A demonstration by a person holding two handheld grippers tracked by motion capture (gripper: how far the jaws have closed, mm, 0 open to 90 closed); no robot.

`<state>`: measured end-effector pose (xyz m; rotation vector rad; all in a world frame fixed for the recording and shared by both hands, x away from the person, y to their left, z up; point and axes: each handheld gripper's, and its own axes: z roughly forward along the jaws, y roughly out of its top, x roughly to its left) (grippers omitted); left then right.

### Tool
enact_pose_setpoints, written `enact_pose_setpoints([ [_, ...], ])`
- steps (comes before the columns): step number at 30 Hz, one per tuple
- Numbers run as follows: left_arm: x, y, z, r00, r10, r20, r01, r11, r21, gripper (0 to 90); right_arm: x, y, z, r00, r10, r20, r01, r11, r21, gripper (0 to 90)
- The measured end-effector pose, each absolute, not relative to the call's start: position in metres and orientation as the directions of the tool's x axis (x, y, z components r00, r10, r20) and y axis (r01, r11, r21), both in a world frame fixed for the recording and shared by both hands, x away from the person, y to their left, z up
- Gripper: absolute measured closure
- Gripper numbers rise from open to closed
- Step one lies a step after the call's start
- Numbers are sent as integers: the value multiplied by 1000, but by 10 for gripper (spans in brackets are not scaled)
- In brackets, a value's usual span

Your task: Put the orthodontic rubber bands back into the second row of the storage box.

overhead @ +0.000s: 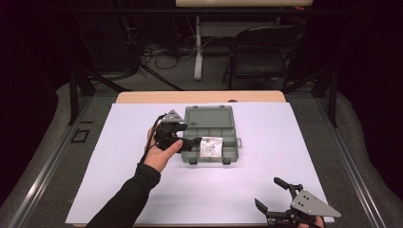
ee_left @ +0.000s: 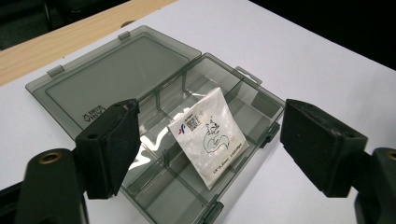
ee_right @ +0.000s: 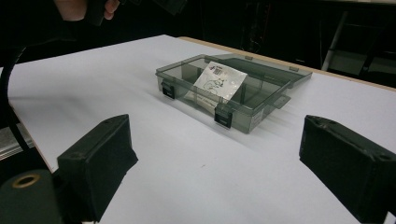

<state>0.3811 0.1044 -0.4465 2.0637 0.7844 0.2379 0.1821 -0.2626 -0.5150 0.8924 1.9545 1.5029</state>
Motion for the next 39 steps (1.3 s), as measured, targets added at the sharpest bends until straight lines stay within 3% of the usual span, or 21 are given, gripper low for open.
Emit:
enact_pose_setpoints([
  [19,340,145,-451,793,594,-136,401,-341,850,102,183,-261,-516,-647,762,-2,183,158,970,91],
  [31,311,177,-462,769,632,-97,378,-328,866,10,182,-261,-516,-650,760,-5,192,170,967,91],
  [39,290,201,-473,743,664,-77,363,-304,881,5,182,-261,-515,-650,760,-6,190,171,967,91],
])
